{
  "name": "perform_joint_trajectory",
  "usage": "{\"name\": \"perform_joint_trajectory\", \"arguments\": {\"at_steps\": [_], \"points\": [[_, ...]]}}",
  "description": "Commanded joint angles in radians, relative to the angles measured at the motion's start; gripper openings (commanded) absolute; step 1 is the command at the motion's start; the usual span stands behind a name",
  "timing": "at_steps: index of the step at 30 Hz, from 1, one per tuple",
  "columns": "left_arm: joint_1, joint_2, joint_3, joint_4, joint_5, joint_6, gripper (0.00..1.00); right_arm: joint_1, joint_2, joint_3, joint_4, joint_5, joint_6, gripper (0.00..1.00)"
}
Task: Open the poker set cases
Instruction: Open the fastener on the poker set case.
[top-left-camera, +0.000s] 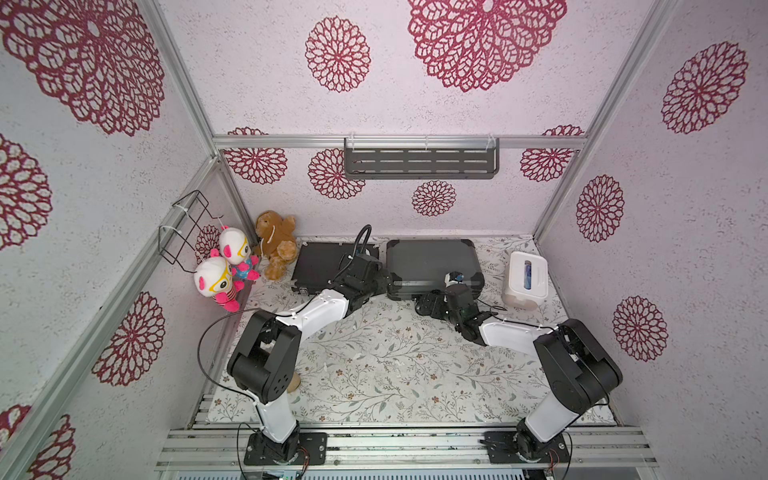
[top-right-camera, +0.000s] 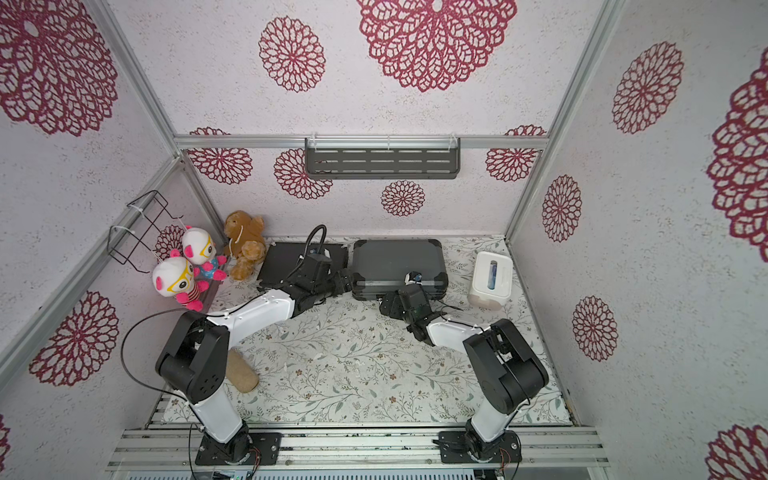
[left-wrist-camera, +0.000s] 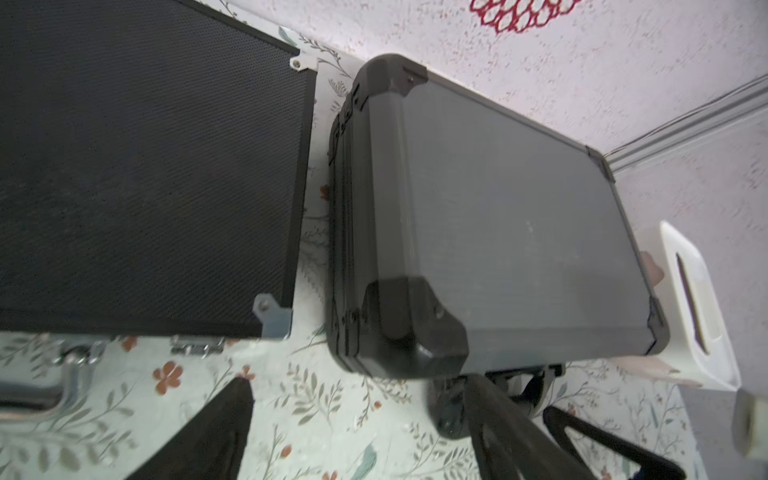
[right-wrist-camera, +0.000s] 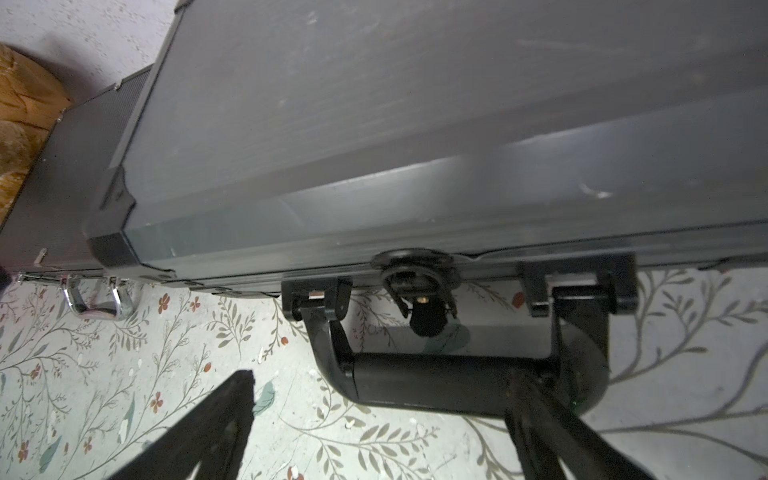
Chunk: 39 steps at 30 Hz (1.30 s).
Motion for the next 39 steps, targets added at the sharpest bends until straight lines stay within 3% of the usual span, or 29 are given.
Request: {"name": "perform_joint_trajectory", "arguments": {"at_steps": [1,8,17,25,27,39], "points": [[0.01,0.047,0.063,-0.049,0.031,-0.039,0.87,0.001,-0.021,0.027,0.004,0.001,-0.044,0.97],[0.017,0.214,0.186,-0.136,0.092,-0.001,0.89,-0.002,-0.02,0.031,-0.009,0.014,-0.066,0.98],[0.011,0.304,0.146,-0.208,0.06,0.019,0.82,-0.011,-0.006,0.064,-0.076,0.033,-0.12,0.99],[-0.024,0.312,0.039,-0.141,0.015,0.075,0.79,-0.045,0.022,0.098,-0.034,0.02,-0.16,0.99],[-0.022,0.312,0.075,-0.186,0.056,0.071,0.78,-0.055,0.045,0.111,-0.021,-0.008,-0.16,0.99],[-0.034,0.296,0.111,-0.229,0.049,0.09,0.78,-0.055,0.162,0.167,0.055,-0.083,-0.092,0.99]]}}
